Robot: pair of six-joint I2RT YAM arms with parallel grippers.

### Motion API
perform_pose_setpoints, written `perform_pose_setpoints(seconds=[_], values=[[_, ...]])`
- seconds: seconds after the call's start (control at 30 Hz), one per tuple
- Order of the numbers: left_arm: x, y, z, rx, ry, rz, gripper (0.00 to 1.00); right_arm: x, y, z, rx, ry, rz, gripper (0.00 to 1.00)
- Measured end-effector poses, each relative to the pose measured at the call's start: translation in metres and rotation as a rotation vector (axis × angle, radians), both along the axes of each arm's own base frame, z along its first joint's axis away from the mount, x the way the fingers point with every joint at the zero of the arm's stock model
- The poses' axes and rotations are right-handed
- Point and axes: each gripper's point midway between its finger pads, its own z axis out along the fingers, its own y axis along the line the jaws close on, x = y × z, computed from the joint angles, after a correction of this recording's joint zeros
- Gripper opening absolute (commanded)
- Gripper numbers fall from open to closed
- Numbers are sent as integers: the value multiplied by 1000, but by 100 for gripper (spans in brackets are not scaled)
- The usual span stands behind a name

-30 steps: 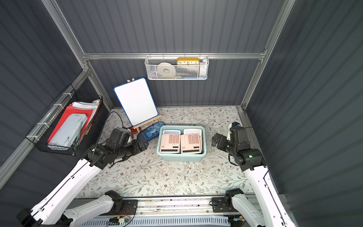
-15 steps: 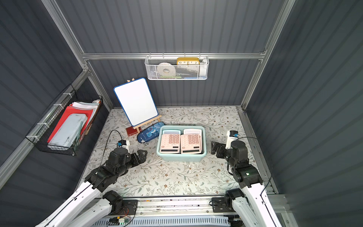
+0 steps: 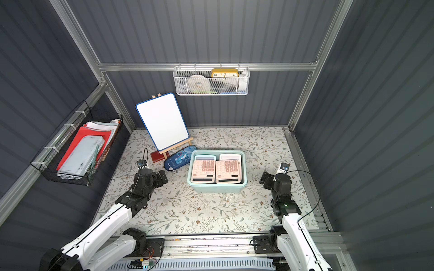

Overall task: Put the calculator in the storage box
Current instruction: Reset both arms

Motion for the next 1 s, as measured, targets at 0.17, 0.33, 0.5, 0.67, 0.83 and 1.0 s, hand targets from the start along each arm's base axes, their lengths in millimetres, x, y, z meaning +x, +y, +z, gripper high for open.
perform_pose_setpoints(seconds=[0.17, 0.33, 0.5, 0.67, 0.83, 1.0], values=[[5, 5, -18, 73, 2, -59, 99, 6, -19, -8, -8, -50, -72, 99], [10, 14, -32, 112, -4, -83, 99, 19, -21, -16, -12, -66, -72, 99], [14, 24, -57, 127, 15, -117, 99, 31, -20, -21, -19, -87, -57, 99], [28, 31, -83, 110, 68, -149, 100, 44, -17, -23, -28, -115, -28, 99], [57, 38, -87, 92, 63, -157, 99, 60, -15, -40, -30, -111, -2, 99], [87, 42, -81, 88, 14, -163, 99, 71, -11, -60, -34, -110, 30, 99]])
